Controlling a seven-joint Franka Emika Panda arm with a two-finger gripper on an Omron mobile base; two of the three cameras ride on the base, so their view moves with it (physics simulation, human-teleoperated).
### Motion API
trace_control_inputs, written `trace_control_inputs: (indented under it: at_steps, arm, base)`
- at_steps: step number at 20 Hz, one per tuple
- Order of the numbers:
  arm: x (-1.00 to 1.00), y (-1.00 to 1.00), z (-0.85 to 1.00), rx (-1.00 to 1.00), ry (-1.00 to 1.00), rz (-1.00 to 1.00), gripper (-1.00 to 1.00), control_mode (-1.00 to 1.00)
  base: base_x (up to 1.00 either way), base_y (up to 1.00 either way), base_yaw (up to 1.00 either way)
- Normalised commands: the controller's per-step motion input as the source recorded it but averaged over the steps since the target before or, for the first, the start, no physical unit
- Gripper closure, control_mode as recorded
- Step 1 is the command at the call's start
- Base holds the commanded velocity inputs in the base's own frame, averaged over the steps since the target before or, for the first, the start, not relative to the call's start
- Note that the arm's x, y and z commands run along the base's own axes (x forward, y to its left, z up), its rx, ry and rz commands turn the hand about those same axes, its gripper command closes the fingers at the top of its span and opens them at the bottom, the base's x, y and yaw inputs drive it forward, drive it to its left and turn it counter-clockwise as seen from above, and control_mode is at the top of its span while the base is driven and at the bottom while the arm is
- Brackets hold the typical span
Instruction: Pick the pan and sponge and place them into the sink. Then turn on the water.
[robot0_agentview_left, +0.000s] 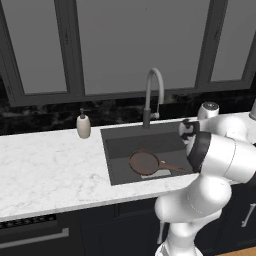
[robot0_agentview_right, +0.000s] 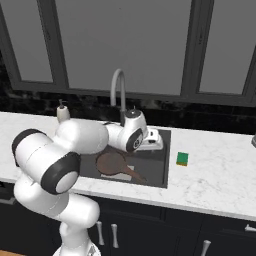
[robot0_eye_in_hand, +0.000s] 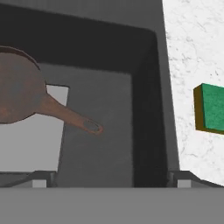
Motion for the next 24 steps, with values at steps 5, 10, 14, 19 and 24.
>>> trace_control_inputs:
  at_steps: [5, 10, 14, 19, 24]
  arm:
    - [-0.12, -0.52, 0.0, 0.08, -0.07, -0.04, -1.0, -1.0]
    - [-0.03, -0.29, 0.0, 0.04, -0.01, 0.0, -1.0, -1.0]
    - [0.0, -0.14, 0.0, 0.0, 0.01, 0.0, -1.0, -1.0]
    - [0.0, -0.25, 0.0, 0.0, 0.0, 0.0, -1.0, -1.0]
    - [0.0, -0.35, 0.0, 0.06, 0.0, 0.0, -1.0, -1.0]
  base:
    - [0.0, 0.0, 0.0]
    - [0.0, 0.0, 0.0]
    - [0.0, 0.0, 0.0]
    - [0.0, 0.0, 0.0]
    - [0.0, 0.0, 0.0]
